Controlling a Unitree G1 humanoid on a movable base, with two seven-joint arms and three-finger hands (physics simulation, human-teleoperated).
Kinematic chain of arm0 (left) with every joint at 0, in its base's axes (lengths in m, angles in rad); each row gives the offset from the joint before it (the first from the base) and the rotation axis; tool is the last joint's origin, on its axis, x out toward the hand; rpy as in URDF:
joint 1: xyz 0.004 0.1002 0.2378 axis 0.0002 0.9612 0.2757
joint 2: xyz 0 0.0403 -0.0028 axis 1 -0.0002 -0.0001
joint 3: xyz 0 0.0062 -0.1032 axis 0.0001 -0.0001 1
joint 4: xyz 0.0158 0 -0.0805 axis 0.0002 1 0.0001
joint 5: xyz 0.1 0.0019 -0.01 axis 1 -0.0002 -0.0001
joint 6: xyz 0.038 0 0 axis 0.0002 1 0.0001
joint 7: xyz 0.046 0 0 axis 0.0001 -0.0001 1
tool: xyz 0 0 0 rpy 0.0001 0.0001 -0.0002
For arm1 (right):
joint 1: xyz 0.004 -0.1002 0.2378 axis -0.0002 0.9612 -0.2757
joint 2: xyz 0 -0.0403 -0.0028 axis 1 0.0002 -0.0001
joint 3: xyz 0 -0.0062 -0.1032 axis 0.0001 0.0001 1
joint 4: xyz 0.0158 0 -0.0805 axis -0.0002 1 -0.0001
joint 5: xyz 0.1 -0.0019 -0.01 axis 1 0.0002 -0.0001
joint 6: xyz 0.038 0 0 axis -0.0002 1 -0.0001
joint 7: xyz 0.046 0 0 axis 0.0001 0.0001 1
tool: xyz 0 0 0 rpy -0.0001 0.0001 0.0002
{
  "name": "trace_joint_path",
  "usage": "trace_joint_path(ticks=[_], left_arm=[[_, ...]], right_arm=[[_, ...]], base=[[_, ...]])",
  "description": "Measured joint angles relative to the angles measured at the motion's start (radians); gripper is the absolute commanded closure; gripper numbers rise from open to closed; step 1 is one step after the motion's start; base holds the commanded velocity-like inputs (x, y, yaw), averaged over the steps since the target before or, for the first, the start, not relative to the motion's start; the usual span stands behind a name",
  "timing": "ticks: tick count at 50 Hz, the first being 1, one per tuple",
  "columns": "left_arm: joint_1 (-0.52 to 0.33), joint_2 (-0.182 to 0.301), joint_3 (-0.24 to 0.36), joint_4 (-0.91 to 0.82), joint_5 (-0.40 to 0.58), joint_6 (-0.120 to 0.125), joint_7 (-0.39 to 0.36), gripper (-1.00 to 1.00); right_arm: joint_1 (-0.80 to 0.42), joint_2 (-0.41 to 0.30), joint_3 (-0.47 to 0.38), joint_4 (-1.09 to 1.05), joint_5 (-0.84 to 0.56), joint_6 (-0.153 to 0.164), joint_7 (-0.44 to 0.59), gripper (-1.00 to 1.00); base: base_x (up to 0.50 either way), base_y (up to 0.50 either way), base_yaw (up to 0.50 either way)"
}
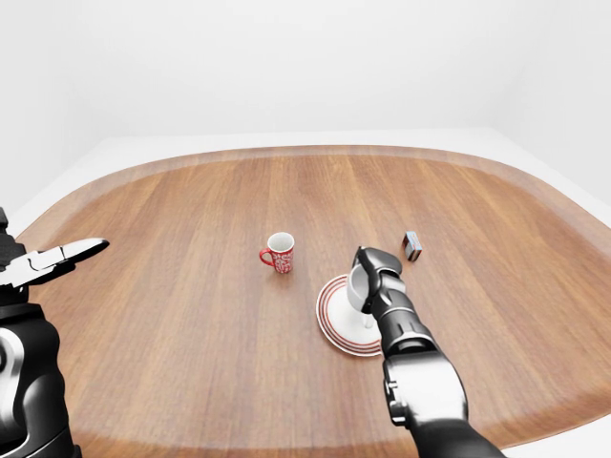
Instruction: Put the white mug on the plate.
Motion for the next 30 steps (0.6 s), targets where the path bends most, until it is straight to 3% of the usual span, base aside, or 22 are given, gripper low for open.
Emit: trace_joint_path(ticks=[30], left_arm=[[0.003, -0.002, -0.001, 0.001, 0.001, 0.000, -0.001, -1.00]], right_arm=[[0.052, 0.026, 0.006, 0.007, -0.034, 0.000, 0.009, 1.00]], base=[[0.00, 0.00, 0.00]])
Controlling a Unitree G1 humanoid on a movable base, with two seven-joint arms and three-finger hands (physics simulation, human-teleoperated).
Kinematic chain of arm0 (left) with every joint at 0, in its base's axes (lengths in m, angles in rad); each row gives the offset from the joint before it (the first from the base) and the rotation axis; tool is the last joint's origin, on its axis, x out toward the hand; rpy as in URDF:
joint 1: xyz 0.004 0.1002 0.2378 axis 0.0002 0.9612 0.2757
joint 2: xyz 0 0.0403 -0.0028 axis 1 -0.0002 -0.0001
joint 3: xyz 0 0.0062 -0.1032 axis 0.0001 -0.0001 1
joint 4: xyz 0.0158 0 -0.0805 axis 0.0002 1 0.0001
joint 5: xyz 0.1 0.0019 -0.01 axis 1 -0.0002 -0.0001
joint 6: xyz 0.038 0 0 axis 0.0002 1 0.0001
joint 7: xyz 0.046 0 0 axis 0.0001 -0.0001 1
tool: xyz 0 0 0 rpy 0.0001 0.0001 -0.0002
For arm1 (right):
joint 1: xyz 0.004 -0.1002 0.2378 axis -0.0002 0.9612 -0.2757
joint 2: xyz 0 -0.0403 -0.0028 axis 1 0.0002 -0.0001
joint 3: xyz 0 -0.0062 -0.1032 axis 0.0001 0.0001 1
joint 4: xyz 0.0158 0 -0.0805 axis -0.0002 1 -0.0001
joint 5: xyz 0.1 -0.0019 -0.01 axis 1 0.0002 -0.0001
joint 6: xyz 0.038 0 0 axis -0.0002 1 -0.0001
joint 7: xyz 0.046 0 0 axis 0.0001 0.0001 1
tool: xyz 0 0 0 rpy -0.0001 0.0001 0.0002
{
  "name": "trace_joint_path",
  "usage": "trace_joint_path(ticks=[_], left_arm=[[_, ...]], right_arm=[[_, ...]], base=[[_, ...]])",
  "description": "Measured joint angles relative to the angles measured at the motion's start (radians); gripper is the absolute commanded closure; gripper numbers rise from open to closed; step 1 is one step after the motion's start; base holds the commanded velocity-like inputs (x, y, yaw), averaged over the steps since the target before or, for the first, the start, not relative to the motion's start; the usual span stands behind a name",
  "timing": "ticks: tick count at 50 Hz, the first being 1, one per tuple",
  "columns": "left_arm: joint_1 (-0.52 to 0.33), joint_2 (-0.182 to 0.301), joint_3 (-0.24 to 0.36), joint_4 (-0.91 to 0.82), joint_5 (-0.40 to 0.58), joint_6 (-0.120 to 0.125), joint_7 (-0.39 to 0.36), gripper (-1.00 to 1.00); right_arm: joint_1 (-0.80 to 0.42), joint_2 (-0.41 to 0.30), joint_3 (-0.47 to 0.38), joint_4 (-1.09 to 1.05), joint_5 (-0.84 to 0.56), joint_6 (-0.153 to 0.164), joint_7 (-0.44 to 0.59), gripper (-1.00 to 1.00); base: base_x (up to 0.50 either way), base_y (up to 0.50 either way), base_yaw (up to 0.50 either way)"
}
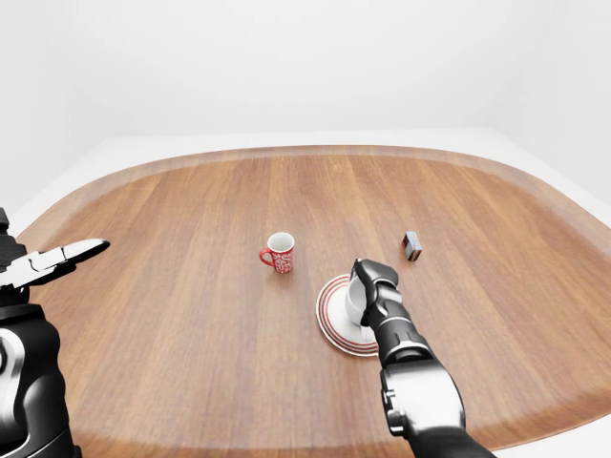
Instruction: Put the white mug on the plate.
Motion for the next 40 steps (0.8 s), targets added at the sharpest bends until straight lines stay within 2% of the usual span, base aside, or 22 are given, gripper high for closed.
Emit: trace_joint_path(ticks=[5, 6, 7, 9, 10, 40], left_arm=[[-0.001, 0.000, -0.001, -0.001, 0.000, 0.000, 0.000, -1.00], [-0.001, 0.000, -0.001, -0.001, 0.000, 0.000, 0.000, -1.00], [-0.001, 0.000, -0.001, 0.000, 0.000, 0.000, 0.000, -1.00], [-0.001, 0.000, -0.001, 0.000, 0.000, 0.000, 0.001, -1.00], [-0.001, 0.000, -0.001, 0.000, 0.000, 0.000, 0.001, -1.00], [0.002, -0.001, -0.001, 0.004, 0.001, 0.000, 0.002, -1.00]], right_arm=[[0.002, 0.000, -0.001, 0.000, -0.001, 0.000, -0.003, 0.99], [0.002, 0.000, -0.001, 0.000, -0.001, 0.000, -0.004, 0.41], [0.002, 0.000, -0.002, 0.000, -0.003, 0.000, -0.005, 0.37], [0.003, 0.000, -0.002, 0.000, -0.002, 0.000, -0.007, 0.17], [0.003, 0.000, -0.002, 0.000, 0.000, 0.000, -0.008, -1.00], [-0.042, -0.016, -0.002, -0.010, 0.079, 0.000, 0.062, -1.00]], base=[[0.00, 0.00, 0.00], [0.00, 0.00, 0.00], [0.00, 0.00, 0.00], [0.00, 0.00, 0.00], [0.00, 0.00, 0.00], [0.00, 0.00, 0.00]])
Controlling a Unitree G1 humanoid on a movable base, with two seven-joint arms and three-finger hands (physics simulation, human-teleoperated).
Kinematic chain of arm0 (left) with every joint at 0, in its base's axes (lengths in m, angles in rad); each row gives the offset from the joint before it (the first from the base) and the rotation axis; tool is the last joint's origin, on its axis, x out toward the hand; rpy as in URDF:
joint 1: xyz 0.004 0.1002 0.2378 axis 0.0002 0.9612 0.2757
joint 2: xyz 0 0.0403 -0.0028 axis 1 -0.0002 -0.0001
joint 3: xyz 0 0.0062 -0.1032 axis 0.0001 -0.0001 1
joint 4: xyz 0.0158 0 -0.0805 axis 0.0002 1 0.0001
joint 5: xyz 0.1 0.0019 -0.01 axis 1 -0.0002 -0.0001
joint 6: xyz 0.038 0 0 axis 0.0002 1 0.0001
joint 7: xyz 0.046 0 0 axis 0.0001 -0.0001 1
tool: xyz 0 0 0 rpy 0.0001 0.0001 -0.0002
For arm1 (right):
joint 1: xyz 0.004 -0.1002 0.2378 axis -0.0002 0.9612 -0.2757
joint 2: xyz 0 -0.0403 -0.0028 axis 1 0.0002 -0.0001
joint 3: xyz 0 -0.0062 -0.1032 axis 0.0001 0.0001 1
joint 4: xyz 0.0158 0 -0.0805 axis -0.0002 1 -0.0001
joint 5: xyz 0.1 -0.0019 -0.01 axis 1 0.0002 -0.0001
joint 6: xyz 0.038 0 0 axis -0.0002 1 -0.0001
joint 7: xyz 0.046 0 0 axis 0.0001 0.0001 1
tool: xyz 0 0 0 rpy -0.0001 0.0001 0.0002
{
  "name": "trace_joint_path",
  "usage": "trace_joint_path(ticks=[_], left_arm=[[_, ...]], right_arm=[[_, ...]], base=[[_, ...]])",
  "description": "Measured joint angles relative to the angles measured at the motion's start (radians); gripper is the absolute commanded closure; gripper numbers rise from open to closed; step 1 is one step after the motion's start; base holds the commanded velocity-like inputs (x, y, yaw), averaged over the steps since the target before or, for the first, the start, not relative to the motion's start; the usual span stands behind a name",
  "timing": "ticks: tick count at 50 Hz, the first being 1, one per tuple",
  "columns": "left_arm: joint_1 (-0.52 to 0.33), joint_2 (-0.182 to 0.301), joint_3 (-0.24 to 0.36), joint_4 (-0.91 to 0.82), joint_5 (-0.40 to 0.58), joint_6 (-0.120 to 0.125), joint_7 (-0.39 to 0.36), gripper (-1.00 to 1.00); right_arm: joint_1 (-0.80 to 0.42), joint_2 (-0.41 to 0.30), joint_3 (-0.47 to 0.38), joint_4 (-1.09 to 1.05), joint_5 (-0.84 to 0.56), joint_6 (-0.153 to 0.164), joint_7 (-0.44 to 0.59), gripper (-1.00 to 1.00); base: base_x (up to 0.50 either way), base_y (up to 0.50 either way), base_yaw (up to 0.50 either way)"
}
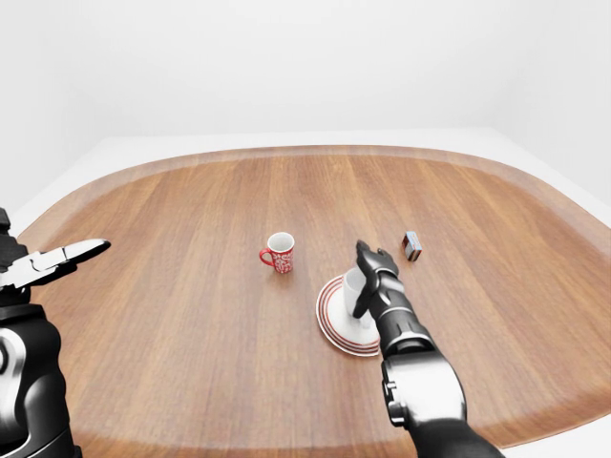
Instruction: Put the white mug on the plate.
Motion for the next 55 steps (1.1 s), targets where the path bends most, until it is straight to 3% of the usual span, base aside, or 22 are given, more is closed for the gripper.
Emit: trace_joint_path(ticks=[6, 16, 23, 32, 42, 55], left_arm=[[0.000, -0.001, -0.001, 0.002, 0.001, 0.000, 0.000, -1.00], [0.000, 0.000, -0.001, 0.000, 0.000, 0.000, 0.001, -1.00], [-0.002, 0.001, -0.001, -0.002, 0.000, 0.000, 0.001, -1.00], [-0.003, 0.001, -0.001, -0.003, -0.001, 0.000, 0.002, -1.00], [-0.002, 0.001, -0.002, 0.000, 0.001, 0.000, 0.000, -1.00], [0.002, -0.002, -0.003, -0.001, 0.005, 0.000, -0.001, -1.00]], right_arm=[[-0.041, -0.006, 0.000, -0.011, 0.015, 0.000, 0.069, -1.00], [-0.123, -0.013, 0.026, -0.050, 0.013, 0.000, 0.273, -1.00], [-0.178, -0.016, 0.024, -0.065, 0.019, 0.000, 0.301, -1.00], [-0.256, -0.031, -0.005, -0.070, 0.071, 0.000, 0.140, -1.00], [-0.357, -0.062, -0.037, -0.091, 0.146, -0.005, -0.151, -1.00], [-0.458, -0.089, -0.057, -0.202, 0.247, -0.102, -0.388, -1.00]], base=[[0.00, 0.00, 0.00], [0.00, 0.00, 0.00], [0.00, 0.00, 0.00], [0.00, 0.00, 0.00], [0.00, 0.00, 0.00], [0.00, 0.00, 0.00]])
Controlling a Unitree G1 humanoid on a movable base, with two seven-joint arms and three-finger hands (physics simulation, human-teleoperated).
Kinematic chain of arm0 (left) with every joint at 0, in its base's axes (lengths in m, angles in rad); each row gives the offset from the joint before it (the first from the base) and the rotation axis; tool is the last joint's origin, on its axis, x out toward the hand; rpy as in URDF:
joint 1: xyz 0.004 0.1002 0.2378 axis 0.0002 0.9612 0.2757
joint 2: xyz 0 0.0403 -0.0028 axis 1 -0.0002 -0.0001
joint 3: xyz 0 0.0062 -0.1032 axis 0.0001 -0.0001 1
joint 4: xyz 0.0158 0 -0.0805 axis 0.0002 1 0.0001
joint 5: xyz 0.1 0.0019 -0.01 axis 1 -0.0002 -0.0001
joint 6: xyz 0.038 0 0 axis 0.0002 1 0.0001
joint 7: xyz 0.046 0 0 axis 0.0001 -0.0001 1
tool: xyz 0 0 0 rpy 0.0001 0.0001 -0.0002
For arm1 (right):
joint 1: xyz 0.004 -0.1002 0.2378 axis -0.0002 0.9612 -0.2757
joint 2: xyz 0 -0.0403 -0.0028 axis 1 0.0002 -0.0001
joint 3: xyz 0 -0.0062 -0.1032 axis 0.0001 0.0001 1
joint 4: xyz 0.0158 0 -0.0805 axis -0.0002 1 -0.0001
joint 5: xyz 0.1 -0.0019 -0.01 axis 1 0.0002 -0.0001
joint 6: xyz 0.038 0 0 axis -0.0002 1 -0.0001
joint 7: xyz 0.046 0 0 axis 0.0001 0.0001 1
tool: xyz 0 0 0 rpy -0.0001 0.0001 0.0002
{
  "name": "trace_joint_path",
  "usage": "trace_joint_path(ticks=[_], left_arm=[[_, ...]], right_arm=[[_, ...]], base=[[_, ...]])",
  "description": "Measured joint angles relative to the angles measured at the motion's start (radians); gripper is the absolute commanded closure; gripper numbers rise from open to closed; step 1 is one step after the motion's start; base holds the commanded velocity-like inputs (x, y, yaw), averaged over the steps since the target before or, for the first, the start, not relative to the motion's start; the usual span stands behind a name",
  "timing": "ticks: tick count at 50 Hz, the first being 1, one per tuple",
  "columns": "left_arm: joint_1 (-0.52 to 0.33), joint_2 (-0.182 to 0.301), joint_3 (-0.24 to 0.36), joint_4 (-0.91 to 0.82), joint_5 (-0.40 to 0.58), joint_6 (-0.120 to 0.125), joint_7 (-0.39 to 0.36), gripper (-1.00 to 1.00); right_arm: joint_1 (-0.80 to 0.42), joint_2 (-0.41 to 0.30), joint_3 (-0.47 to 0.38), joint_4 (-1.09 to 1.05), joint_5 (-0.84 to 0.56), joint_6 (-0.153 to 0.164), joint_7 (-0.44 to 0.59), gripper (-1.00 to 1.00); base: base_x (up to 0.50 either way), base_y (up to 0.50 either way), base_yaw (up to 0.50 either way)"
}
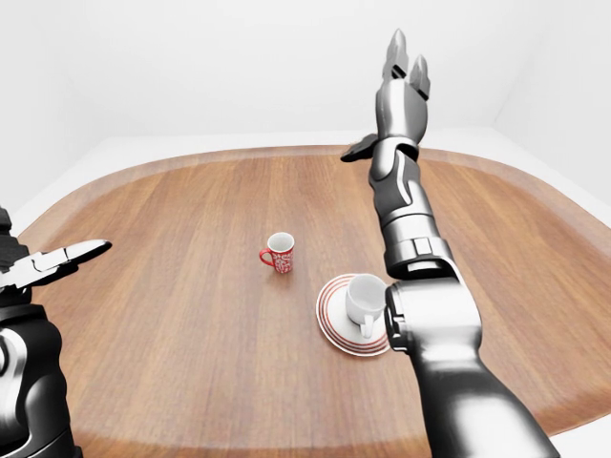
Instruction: Put the white mug on the plate.
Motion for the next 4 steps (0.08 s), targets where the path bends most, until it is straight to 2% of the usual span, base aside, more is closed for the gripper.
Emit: trace_joint_path(ticks=[4], left_arm=[[0.001, -0.001, -0.001, 0.001, 0.001, 0.000, -0.001, -1.00]], right_arm=[[-0.010, -0.007, -0.004, -0.031, 0.018, -0.021, -0.044, -1.00]], base=[[0.00, 0.00, 0.00]])
